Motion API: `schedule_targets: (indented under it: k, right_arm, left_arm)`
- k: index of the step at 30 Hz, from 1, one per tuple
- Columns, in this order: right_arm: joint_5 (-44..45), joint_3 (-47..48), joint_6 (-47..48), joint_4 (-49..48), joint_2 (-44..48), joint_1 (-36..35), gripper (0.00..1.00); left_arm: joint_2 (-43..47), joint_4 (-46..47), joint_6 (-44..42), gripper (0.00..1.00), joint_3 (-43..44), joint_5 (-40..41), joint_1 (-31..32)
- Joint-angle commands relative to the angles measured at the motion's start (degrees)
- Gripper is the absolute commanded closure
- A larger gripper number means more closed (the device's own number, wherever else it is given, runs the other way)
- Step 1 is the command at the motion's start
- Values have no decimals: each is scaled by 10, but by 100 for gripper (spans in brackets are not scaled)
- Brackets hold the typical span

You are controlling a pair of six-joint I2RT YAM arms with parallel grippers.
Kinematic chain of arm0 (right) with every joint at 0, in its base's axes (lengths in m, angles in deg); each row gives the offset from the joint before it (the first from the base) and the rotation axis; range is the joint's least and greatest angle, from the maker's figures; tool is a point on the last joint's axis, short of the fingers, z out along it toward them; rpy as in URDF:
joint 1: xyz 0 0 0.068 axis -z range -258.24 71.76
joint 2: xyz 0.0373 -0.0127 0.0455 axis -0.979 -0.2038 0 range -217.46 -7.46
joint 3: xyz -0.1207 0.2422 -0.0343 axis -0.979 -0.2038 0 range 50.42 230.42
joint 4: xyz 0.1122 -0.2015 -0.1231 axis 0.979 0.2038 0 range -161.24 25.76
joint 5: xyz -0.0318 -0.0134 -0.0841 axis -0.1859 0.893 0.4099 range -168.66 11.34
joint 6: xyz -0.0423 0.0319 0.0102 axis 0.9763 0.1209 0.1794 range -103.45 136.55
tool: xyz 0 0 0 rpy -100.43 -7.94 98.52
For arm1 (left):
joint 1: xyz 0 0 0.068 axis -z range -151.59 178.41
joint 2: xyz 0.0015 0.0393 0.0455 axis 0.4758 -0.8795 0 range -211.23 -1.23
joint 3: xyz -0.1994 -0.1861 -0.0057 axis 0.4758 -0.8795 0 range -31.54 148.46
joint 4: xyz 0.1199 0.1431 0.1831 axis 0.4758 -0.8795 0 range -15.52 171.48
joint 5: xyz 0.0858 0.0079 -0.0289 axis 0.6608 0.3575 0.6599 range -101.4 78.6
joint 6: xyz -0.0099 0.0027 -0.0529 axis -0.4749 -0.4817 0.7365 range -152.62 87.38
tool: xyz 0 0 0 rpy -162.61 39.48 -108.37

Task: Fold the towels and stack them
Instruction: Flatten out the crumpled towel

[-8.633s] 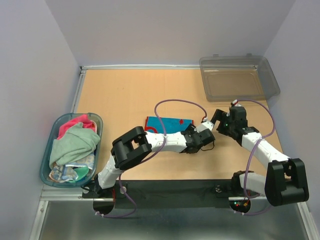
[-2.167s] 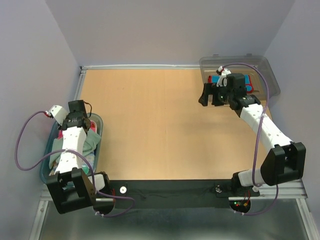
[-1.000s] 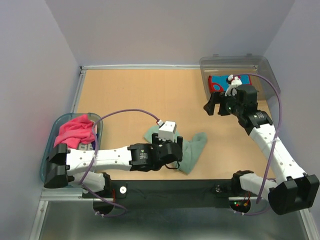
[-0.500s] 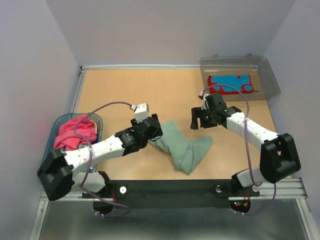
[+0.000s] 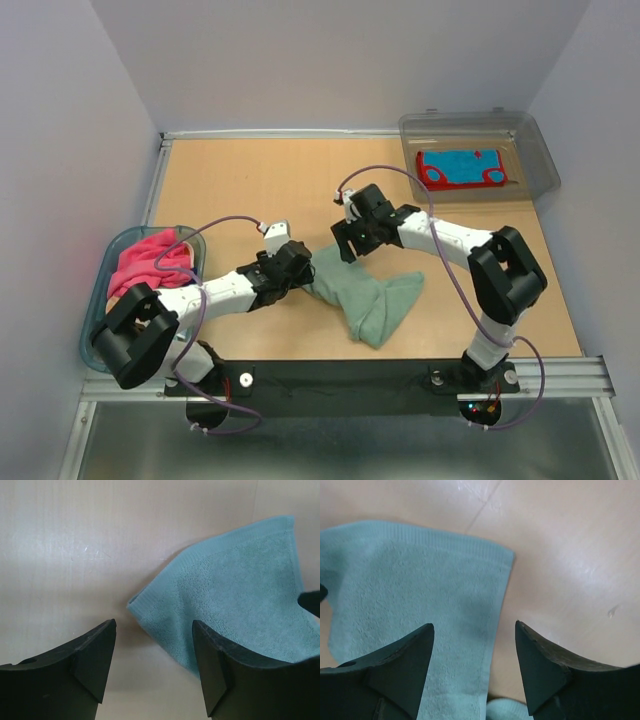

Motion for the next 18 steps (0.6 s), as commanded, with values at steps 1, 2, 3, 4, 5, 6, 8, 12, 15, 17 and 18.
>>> schedule_targets:
  k: [1,2,3,4,5,6,8,12,15,17,18]
  right_arm:
    - [27,58,32,-39,-31,-11,30]
    - [29,65,33,-39,-48,-14,30]
    - [37,69,49,-40,-55,-17,32]
    - [44,77,52,-40,-61,-20,32]
    - [50,79,54,-43,-74,-23,32]
    - [58,82,58,-44,-79,-23,34]
    - [60,86,62,-50,-90,-26,36]
    - [74,89,73,-60,-111,-31,37]
    - [88,84,79,-68,-117,-35,37]
    - [101,78,83,-71,-127,-35,37]
    - [108,74,87,-74,-130,-35,42]
  left_arm:
    - [11,46,-4,27,-11,-14,-5]
    - [10,48,-4,27,-14,-17,-7]
    - [8,54,-6,27,-17,-21,-9]
    - [7,56,-7,28,-18,-22,-12]
    - [6,57,-7,28,-19,-23,-14]
    - [6,58,-9,28,-19,-23,-15]
    - [4,61,-12,28,-20,-23,-18]
    - [6,63,-15,28,-21,-23,-20]
    - [7,64,-16,28,-23,-23,-22]
    - [7,68,-18,28,-25,-26,-23]
    - [7,69,-19,28,-25,-30,-23]
